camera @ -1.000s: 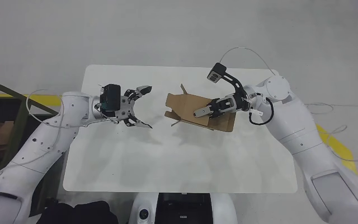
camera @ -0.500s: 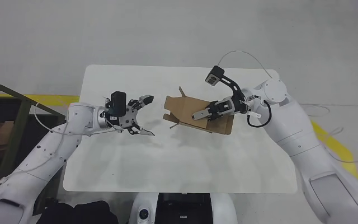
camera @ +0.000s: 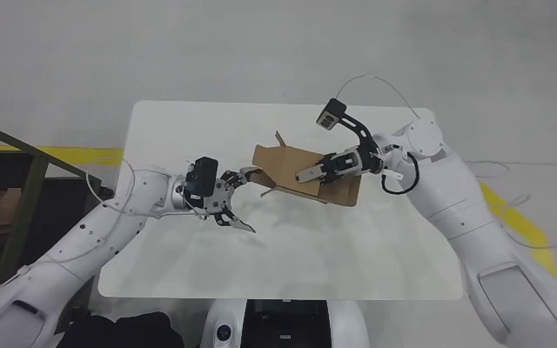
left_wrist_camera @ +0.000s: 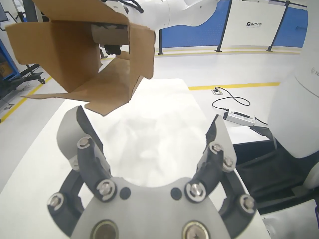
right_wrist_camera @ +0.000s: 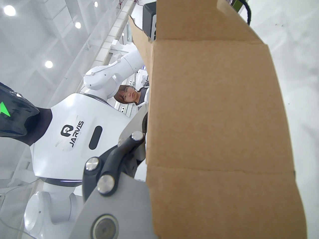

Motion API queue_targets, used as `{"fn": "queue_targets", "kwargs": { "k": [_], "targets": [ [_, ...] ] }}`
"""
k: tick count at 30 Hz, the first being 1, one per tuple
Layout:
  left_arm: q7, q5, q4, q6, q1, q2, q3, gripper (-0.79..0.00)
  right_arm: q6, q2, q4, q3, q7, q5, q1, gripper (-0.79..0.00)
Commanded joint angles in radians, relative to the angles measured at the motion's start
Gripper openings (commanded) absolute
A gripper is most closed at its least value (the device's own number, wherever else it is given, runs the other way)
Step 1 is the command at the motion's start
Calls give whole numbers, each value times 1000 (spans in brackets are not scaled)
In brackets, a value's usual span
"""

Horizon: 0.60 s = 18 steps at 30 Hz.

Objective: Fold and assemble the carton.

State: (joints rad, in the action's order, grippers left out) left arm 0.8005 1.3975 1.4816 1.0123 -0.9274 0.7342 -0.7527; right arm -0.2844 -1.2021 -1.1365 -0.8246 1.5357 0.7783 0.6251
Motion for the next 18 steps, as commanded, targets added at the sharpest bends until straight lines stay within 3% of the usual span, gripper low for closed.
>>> {"fn": "queue_targets", "kwargs": {
  "k": [1,18],
  "targets": [
    [7,-5,-4,0,22,4,23,0,0,-2,0,2,0,-1,0,-785],
    [7,-43,-3,0,132,23,134,0,0,-10,-34,2,0,-18,10,-785]
  ]
}}
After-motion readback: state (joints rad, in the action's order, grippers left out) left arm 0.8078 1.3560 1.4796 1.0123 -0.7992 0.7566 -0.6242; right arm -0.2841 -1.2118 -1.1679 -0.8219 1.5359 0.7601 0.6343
